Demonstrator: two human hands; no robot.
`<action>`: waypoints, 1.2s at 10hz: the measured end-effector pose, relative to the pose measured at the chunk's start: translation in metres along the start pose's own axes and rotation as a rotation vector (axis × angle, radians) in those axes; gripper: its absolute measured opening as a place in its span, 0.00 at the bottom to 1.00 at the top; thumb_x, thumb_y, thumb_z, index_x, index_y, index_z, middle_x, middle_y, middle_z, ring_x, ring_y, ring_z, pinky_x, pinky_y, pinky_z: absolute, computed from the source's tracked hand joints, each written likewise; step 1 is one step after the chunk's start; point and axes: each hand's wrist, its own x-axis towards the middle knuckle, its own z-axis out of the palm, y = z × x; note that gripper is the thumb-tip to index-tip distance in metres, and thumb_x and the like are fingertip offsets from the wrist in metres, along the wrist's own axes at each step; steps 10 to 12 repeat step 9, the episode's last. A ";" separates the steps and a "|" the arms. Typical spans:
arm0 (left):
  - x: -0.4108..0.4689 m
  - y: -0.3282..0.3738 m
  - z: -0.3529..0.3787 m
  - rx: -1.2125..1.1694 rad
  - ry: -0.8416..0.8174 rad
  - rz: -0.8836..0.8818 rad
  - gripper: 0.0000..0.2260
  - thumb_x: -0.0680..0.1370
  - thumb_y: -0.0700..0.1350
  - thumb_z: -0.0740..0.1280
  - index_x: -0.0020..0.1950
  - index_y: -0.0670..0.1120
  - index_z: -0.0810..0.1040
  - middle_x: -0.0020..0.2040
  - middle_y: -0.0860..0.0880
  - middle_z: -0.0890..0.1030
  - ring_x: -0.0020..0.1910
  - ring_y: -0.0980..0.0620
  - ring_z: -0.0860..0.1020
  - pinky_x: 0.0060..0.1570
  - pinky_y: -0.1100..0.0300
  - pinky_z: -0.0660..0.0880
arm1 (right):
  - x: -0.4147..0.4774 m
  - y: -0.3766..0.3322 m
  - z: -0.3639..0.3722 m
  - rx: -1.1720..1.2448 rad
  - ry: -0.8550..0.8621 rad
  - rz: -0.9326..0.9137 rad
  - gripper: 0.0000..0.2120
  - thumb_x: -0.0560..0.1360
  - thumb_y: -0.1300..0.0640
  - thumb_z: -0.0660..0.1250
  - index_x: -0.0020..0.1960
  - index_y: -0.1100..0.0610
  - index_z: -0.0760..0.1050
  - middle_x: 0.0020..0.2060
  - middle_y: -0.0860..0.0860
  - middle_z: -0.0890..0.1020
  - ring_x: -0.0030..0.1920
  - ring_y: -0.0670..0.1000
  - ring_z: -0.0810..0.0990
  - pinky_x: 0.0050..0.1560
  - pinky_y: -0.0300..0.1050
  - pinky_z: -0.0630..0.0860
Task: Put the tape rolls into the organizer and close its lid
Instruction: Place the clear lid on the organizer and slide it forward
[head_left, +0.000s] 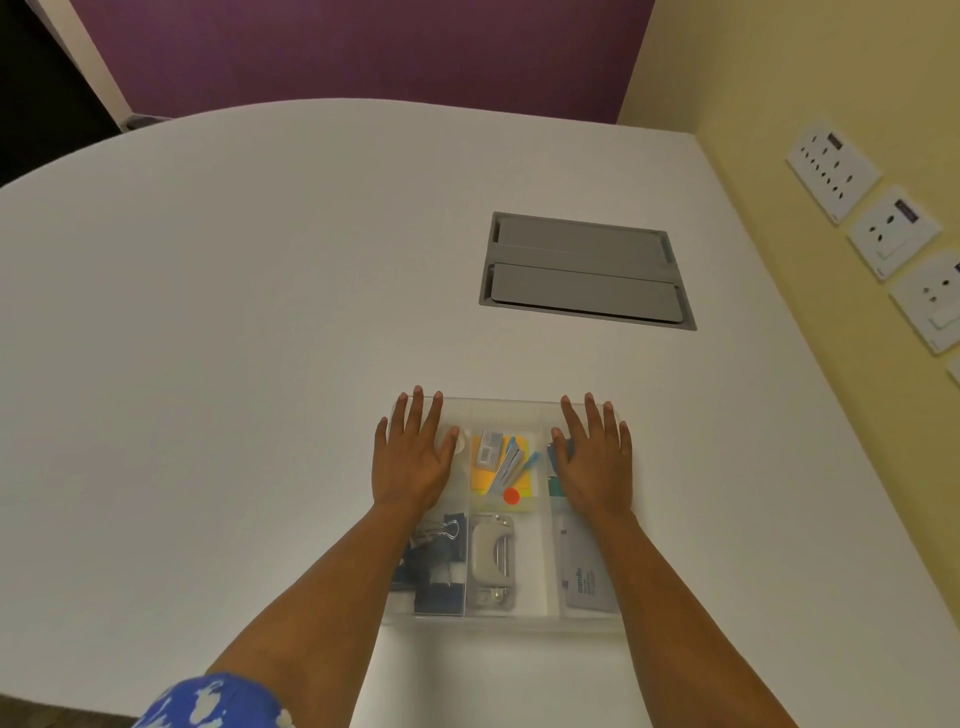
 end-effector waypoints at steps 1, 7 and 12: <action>0.002 0.000 0.000 -0.014 -0.003 0.003 0.28 0.81 0.60 0.46 0.78 0.53 0.43 0.80 0.49 0.44 0.79 0.48 0.43 0.77 0.49 0.42 | 0.002 -0.001 0.000 0.022 0.009 0.012 0.26 0.80 0.43 0.51 0.77 0.46 0.52 0.78 0.51 0.55 0.78 0.55 0.50 0.78 0.53 0.46; 0.001 0.002 -0.011 0.075 -0.083 0.019 0.28 0.81 0.60 0.40 0.78 0.51 0.38 0.79 0.47 0.38 0.78 0.48 0.39 0.77 0.49 0.39 | -0.003 -0.007 -0.012 -0.073 -0.049 0.013 0.38 0.69 0.36 0.24 0.77 0.48 0.39 0.79 0.52 0.43 0.79 0.55 0.42 0.78 0.53 0.43; 0.002 0.003 -0.030 0.105 -0.043 0.043 0.28 0.82 0.58 0.43 0.78 0.49 0.39 0.79 0.47 0.38 0.78 0.47 0.38 0.76 0.50 0.37 | -0.004 -0.016 -0.031 -0.068 -0.007 -0.005 0.55 0.55 0.34 0.08 0.77 0.50 0.38 0.78 0.52 0.43 0.79 0.55 0.42 0.78 0.51 0.41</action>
